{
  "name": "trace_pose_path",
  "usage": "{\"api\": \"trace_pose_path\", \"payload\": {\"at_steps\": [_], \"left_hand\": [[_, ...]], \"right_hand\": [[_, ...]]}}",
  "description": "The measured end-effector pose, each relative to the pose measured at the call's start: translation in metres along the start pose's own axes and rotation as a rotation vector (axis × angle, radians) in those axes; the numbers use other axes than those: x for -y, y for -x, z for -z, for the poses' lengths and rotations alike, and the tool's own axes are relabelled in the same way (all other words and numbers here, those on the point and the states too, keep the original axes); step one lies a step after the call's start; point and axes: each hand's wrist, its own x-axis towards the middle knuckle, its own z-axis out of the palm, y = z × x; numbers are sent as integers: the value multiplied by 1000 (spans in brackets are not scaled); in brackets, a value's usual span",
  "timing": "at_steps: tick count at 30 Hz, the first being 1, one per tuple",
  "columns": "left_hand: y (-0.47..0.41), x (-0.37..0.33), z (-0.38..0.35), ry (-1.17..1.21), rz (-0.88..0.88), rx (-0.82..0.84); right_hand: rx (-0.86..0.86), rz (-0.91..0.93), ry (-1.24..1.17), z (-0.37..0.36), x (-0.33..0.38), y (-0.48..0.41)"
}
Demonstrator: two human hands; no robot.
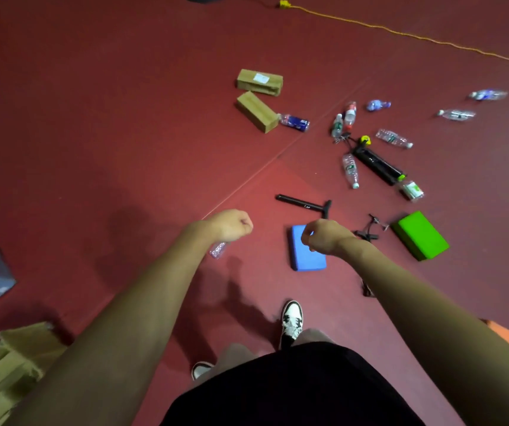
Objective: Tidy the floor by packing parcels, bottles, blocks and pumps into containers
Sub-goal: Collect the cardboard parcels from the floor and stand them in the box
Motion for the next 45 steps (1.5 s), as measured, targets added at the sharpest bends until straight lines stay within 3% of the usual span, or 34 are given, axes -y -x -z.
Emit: {"api": "trace_pose_path", "payload": {"at_steps": [7,19,31,45], "left_hand": [[-76,-93,3,-106,-69,55],[-222,-185,59,-193,-127,169],[-411,-250,199,-82,-149,159],[-620,-285,351,185,92,45]], "right_hand": [[26,-58,-126,72,-97,-48],[-27,-128,-269,172,-170,-158],[-114,-200,-221,316,-162,-337],[-73,-146,-277,498,-154,-562]]}}
